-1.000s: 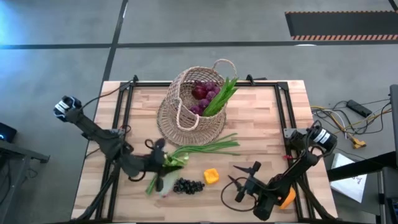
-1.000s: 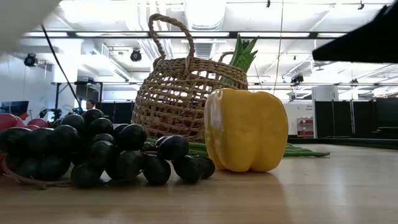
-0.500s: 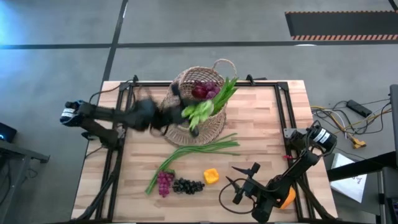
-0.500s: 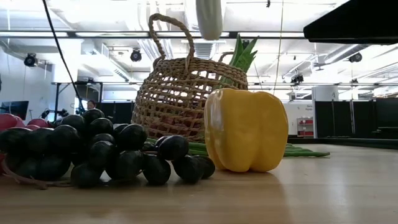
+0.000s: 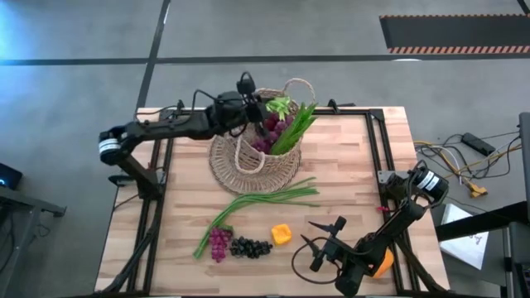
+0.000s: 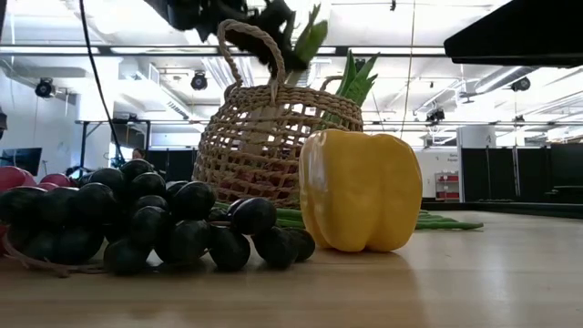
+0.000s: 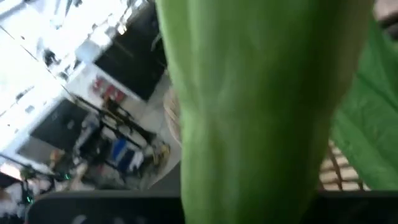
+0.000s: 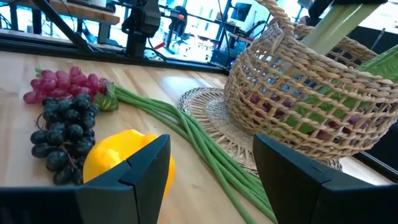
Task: Build produce basket
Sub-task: Put the green celery into the brown basket, then put the violet grapes into the brown basket
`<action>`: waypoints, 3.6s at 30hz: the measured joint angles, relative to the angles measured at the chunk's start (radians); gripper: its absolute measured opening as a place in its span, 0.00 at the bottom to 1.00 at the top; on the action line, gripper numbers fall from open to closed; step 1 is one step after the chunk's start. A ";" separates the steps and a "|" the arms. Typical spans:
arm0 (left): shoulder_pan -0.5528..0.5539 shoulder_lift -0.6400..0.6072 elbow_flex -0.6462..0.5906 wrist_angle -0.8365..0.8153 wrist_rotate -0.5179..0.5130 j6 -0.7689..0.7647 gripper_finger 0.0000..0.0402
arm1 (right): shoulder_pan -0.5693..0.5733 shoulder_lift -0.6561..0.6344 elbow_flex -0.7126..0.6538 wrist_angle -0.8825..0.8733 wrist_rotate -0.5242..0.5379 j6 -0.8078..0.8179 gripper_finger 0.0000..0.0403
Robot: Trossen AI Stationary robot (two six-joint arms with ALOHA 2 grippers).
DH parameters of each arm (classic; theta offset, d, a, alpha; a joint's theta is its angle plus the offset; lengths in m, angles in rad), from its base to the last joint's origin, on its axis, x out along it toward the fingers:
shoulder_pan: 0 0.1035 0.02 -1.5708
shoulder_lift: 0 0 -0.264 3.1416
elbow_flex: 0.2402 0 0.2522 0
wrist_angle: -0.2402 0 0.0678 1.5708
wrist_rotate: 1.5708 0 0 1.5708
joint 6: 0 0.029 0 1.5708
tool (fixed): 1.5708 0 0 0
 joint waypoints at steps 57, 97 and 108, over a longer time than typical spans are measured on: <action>-0.856 -0.361 -0.070 -0.806 -0.330 -1.093 0.61 | 0.000 0.000 -0.001 0.016 -0.006 0.055 0.55; -1.033 -0.015 -0.329 -0.811 -0.090 -2.052 0.02 | -0.011 0.001 -0.001 0.015 -0.006 0.060 0.55; -1.034 -0.162 -0.230 -0.806 -0.180 -1.883 0.00 | -0.011 0.001 -0.001 0.015 -0.006 0.060 0.55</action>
